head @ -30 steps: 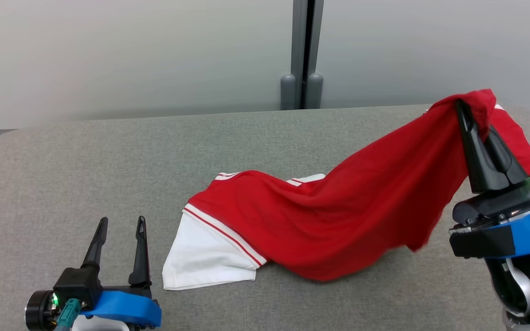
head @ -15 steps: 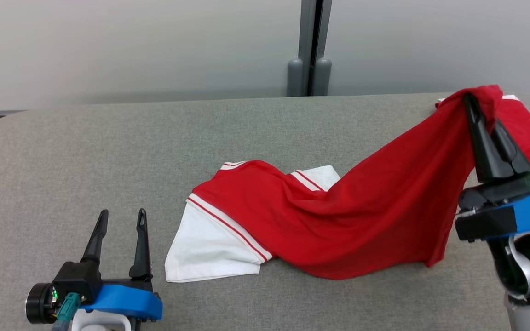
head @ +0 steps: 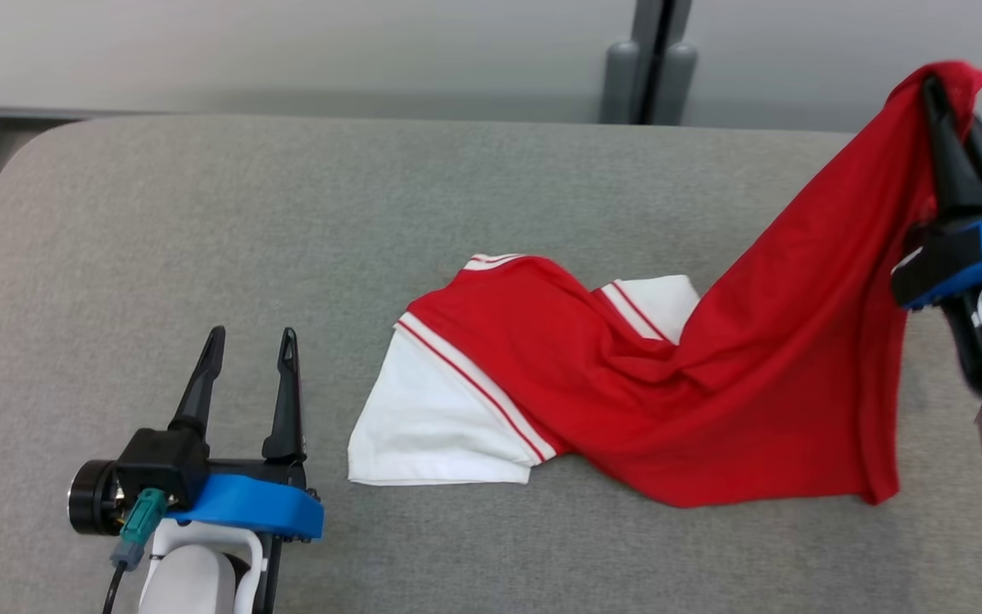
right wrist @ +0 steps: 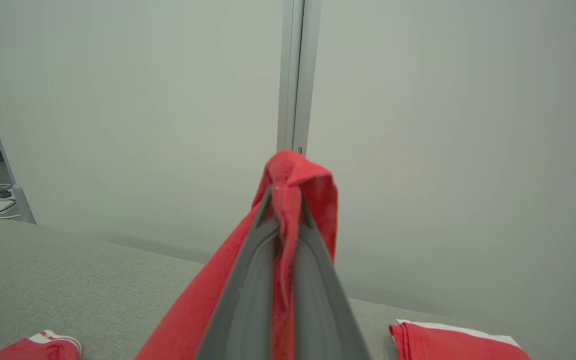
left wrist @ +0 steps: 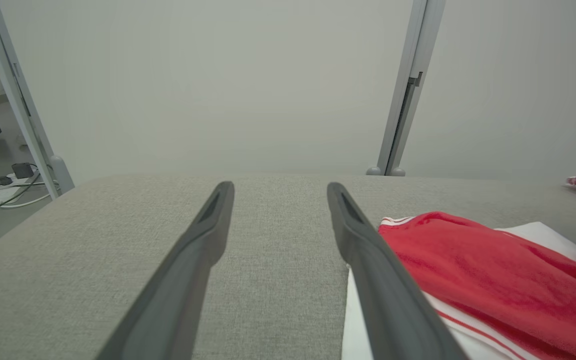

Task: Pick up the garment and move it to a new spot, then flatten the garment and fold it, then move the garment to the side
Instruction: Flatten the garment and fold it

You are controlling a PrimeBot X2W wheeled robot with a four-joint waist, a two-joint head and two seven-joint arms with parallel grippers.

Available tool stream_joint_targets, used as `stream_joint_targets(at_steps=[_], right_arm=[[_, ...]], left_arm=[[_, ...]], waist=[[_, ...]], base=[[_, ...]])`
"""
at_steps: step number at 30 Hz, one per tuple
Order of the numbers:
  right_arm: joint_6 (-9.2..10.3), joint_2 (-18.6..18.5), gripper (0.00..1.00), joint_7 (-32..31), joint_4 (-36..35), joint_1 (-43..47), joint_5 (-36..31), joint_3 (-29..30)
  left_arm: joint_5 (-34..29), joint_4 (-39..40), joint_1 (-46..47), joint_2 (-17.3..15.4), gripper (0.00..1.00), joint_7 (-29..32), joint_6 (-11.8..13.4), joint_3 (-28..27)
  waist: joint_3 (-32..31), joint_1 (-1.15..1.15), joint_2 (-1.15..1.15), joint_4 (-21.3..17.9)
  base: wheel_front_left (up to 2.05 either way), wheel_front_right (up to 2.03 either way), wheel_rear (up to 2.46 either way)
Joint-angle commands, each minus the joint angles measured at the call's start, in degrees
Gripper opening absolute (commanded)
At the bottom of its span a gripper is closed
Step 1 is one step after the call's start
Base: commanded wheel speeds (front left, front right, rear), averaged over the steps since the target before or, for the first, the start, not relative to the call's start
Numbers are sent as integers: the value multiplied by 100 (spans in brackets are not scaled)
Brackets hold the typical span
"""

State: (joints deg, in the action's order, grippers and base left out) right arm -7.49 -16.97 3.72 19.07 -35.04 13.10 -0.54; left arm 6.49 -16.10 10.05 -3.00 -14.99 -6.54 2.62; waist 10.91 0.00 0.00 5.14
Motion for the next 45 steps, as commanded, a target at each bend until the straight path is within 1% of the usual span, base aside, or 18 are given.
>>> stream_joint_targets(at_steps=[1, 9, 15, 17, 18, 19, 20, 21, 24, 28, 32, 34, 38, 45], right_arm=[[-1, -99, 0, 54, 242, -257, -70, -6], [-1, -443, 0, 256, 1817, -1487, -313, 10], [-1, -530, 0, 503, 2997, -2272, -558, 101], [-1, -499, 0, 582, 3374, -2428, -654, 132], [-1, -464, 13, 613, 3541, -2479, -699, 143], [-1, -464, 13, 613, 3541, -2479, -699, 143], [-1, -429, 42, 651, 3699, -2518, -742, 136], [-1, -392, 100, 688, 3837, -2553, -757, 124], [-1, -340, 100, 832, 4170, -2562, -799, 77], [-1, -255, 100, 1022, 4393, -2316, -718, -46], [-1, -179, 100, 1129, 4251, -2018, -538, -153], [-1, -111, 100, 1148, 3967, -1800, -464, -202], [-1, 30, 100, 1149, 3024, -1092, -233, -208], [-1, 326, 100, 1152, 1482, 274, 11, -152]], left_arm=[[39, 7, 132, 7, 100, -27, -7, 33], [208, 37, 408, 16, 100, -27, 54, 301], [298, 57, 537, 15, 100, -27, 107, 449], [307, 59, 565, 13, 100, -27, 130, 468], [316, 59, 571, 14, 100, -27, 141, 474], [316, 59, 571, 14, 100, -27, 141, 474], [322, 59, 572, 15, 100, -27, 146, 486], [326, 61, 568, 15, 100, -27, 157, 493], [314, 65, 537, 15, 100, -27, 196, 482], [235, 72, 456, 12, 100, -27, 198, 416], [156, 85, 326, -15, 100, -27, 186, 276], [136, 94, 257, -52, 100, -27, 177, 202], [78, 113, 122, -101, 100, -27, 164, 78], [7, 136, -160, -142, 100, -27, 174, -52]], waist=[[215, 0, 0, 230], [598, 0, 0, 662], [790, 0, 0, 818], [812, 0, 0, 838], [816, 0, 0, 839], [816, 0, 0, 839], [816, 0, 0, 837], [814, 0, 0, 826], [789, 0, 0, 749], [696, 0, 0, 557], [535, 0, 0, 290], [434, 0, 0, 135], [225, 0, 0, -135], [-144, 0, 0, -435]], base=[[0, 0, 0], [0, 0, 0], [0, 0, 0], [0, 0, 0], [0, 0, 0], [0, 0, 0], [0, 0, 0], [0, 0, 0], [0, 0, 0], [0, 0, 0], [0, 0, 0], [0, 0, 0], [0, 0, 0], [0, 0, 0]])
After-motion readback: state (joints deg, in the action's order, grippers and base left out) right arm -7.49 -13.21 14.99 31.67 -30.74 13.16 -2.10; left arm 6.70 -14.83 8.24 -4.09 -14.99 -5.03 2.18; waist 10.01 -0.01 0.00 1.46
